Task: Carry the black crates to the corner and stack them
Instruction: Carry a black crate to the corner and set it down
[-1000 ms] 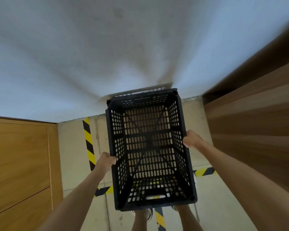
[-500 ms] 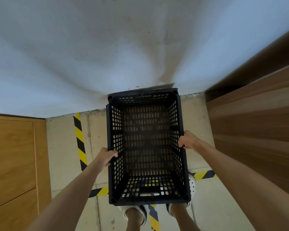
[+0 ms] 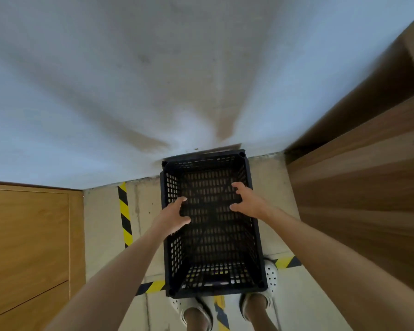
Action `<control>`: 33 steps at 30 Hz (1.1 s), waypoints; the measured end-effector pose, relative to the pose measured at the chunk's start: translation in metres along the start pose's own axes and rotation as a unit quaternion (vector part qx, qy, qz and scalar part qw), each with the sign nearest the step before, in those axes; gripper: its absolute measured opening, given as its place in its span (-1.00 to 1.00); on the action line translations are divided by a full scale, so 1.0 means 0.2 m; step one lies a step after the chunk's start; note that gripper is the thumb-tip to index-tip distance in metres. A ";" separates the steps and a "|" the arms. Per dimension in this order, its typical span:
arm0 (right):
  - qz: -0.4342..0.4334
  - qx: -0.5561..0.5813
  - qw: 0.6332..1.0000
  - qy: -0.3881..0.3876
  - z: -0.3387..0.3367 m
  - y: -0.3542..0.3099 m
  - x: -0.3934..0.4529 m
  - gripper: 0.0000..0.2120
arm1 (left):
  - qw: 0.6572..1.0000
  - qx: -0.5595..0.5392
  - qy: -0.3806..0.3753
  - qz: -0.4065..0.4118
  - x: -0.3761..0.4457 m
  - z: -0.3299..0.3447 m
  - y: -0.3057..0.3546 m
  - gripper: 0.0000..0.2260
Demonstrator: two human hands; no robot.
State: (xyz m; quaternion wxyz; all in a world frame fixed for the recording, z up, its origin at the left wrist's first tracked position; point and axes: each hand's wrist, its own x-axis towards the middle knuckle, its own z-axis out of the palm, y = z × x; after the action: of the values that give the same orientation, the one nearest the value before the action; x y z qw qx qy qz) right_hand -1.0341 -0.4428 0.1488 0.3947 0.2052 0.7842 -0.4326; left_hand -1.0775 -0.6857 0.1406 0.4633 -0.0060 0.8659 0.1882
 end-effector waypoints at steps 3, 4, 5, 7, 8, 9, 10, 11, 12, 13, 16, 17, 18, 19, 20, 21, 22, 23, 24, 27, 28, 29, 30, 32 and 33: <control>-0.055 -0.131 0.990 0.015 -0.14 -0.15 -0.23 -0.40 | 0.991 0.113 0.039 0.053 -0.22 -0.14 0.17 -0.44; -0.067 -0.172 0.983 0.015 -0.19 -0.19 -0.31 -0.42 | 0.987 0.140 0.049 0.065 -0.30 -0.18 0.22 -0.46; -0.071 -0.208 0.975 0.014 -0.23 -0.24 -0.40 -0.43 | 0.982 0.161 0.058 0.074 -0.38 -0.23 0.27 -0.48; -0.084 -0.264 0.960 0.022 -0.32 -0.33 -0.59 -0.41 | 0.975 0.191 0.068 0.087 -0.54 -0.30 0.36 -0.50; -0.096 -0.285 0.953 0.030 -0.35 -0.36 -0.68 -0.40 | 0.972 0.201 0.074 0.095 -0.62 -0.34 0.40 -0.51; -0.101 -0.302 0.947 0.041 -0.39 -0.39 -0.78 -0.39 | 0.968 0.211 0.081 0.106 -0.69 -0.37 0.45 -0.50; -0.106 -0.312 0.943 0.050 -0.42 -0.42 -0.86 -0.39 | 0.965 0.220 0.085 0.118 -0.77 -0.39 0.49 -0.50; -0.104 -0.323 0.939 0.054 -0.44 -0.45 -0.96 -0.38 | 0.961 0.230 0.088 0.128 -0.86 -0.42 0.52 -0.49; -0.104 -0.335 0.935 0.059 -0.46 -0.47 -1.06 -0.37 | 0.955 0.245 0.094 0.137 -0.94 -0.44 0.56 -0.48; -0.100 -0.349 0.930 0.062 -0.48 -0.49 -1.15 -0.37 | 0.948 0.265 0.101 0.144 -1.02 -0.46 0.58 -0.47; -0.095 -0.384 0.915 0.078 -0.52 -0.57 -1.38 -0.43 | 0.911 0.354 0.126 0.169 -1.22 -0.54 0.64 -0.46; -0.090 -0.390 0.912 0.085 -0.52 -0.60 -1.45 -0.45 | 0.899 0.376 0.135 0.180 -1.27 -0.58 0.66 -0.47; -0.087 -0.389 0.912 0.096 -0.53 -0.63 -1.51 -0.46 | 0.890 0.388 0.143 0.190 -1.31 -0.62 0.67 -0.47; -0.082 -0.386 0.913 0.108 -0.53 -0.66 -1.57 -0.46 | 0.886 0.390 0.150 0.198 -1.35 -0.66 0.69 -0.47; -0.077 -0.379 0.914 0.121 -0.52 -0.68 -1.61 -0.47 | 0.885 0.388 0.155 0.206 -1.39 -0.70 0.70 -0.48; -0.068 -0.369 0.917 0.133 -0.51 -0.70 -1.66 -0.48 | 0.884 0.385 0.157 0.215 -1.42 -0.73 0.71 -0.48; -0.058 -0.352 0.923 0.143 -0.48 -0.72 -1.70 -0.49 | 0.881 0.385 0.156 0.225 -1.45 -0.75 0.71 -0.49; -0.045 -0.326 0.932 0.149 -0.45 -0.73 -1.75 -0.50 | 0.875 0.394 0.152 0.236 -1.49 -0.76 0.71 -0.49; -0.036 -0.297 0.942 0.154 -0.40 -0.74 -1.79 -0.50 | 0.867 0.408 0.148 0.246 -1.53 -0.76 0.70 -0.50; -0.015 -0.258 0.951 0.168 -0.21 -0.79 -1.91 -0.47 | 0.841 0.443 0.139 0.276 -1.65 -0.76 0.66 -0.50; -0.006 -0.258 0.950 0.173 -0.14 -0.80 -1.94 -0.44 | 0.836 0.450 0.132 0.285 -1.69 -0.75 0.65 -0.50; 0.004 -0.257 0.950 0.178 -0.08 -0.82 -1.97 -0.42 | 0.831 0.456 0.124 0.293 -1.72 -0.75 0.63 -0.50; 0.015 -0.243 0.952 0.187 -0.01 -0.83 -2.00 -0.41 | 0.820 0.470 0.115 0.307 -1.76 -0.75 0.62 -0.50; 0.025 -0.226 0.954 0.195 0.07 -0.85 -2.03 -0.45 | 0.807 0.487 0.101 0.317 -1.80 -0.73 0.60 -0.52; 0.027 -0.226 0.953 0.198 0.09 -0.86 -2.05 -0.48 | 0.805 0.493 0.092 0.315 -1.82 -0.72 0.60 -0.52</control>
State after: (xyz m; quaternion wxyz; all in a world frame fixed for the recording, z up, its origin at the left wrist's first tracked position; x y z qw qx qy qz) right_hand -0.8935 -0.5428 0.5586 0.2791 0.2136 0.9180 -0.1838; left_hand -1.0081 -0.6823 0.5434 0.2370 0.4796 0.8348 -0.1302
